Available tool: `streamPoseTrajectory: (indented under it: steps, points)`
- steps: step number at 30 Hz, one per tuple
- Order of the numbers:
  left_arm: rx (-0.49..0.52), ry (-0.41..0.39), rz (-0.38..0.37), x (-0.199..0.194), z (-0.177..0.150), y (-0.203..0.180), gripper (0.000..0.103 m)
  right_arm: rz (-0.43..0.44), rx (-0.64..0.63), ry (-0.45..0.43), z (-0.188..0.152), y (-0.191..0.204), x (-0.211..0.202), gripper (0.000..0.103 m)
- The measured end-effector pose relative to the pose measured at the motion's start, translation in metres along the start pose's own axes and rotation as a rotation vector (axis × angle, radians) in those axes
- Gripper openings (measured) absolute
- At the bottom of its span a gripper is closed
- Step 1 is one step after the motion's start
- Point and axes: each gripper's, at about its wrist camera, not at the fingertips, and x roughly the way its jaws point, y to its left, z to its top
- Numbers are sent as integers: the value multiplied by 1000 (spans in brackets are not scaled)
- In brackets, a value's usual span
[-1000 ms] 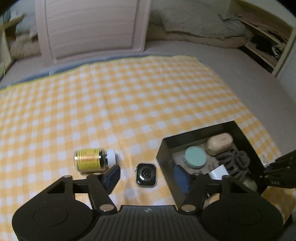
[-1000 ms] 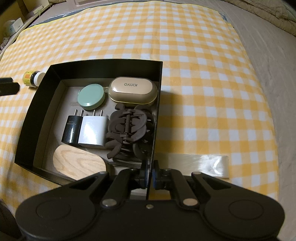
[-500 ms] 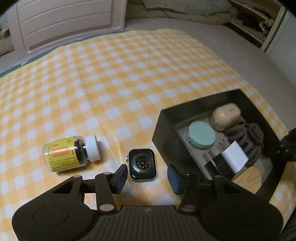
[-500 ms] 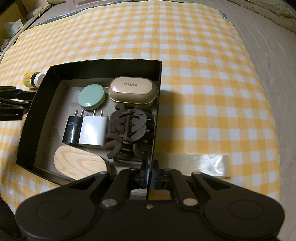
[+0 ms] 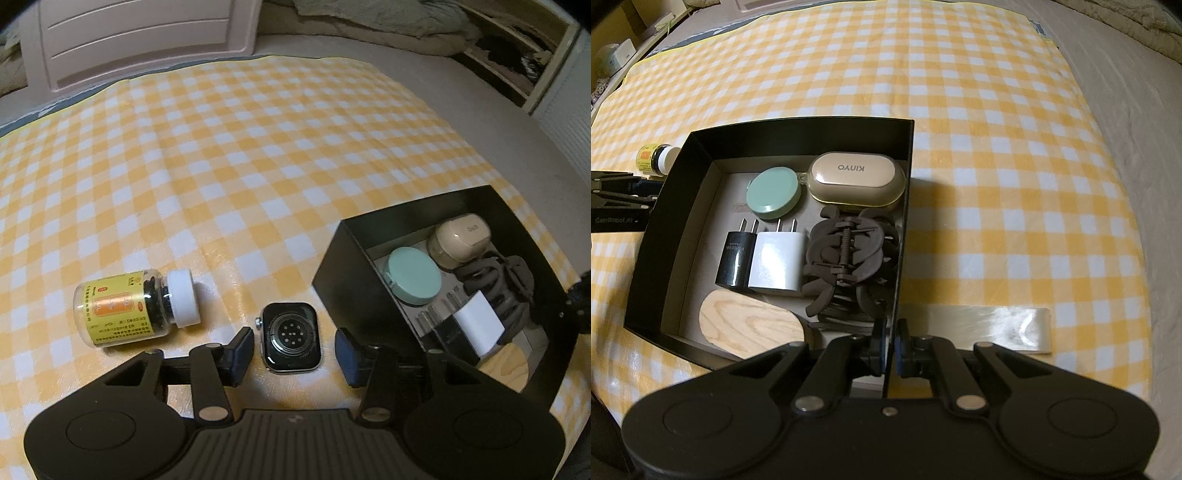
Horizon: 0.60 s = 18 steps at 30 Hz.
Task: Organize rigid objects
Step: 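Move the left tool back and grasp the black smartwatch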
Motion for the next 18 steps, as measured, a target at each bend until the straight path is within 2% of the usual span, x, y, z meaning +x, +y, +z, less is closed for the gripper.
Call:
streamPoseTrajectory:
  steps: [2,10,18]
  points:
    - [22,-20,-11,-2,-2,-1,60,0,0,0,0,0,-1,6]
    - [168,-28,-43,-2,-15,-12,61,-7,13,-7,-1,-3,3,4]
    - [134,-50,-3,0,-12,-10,61,-22,30,-10,2,-9,11,3]
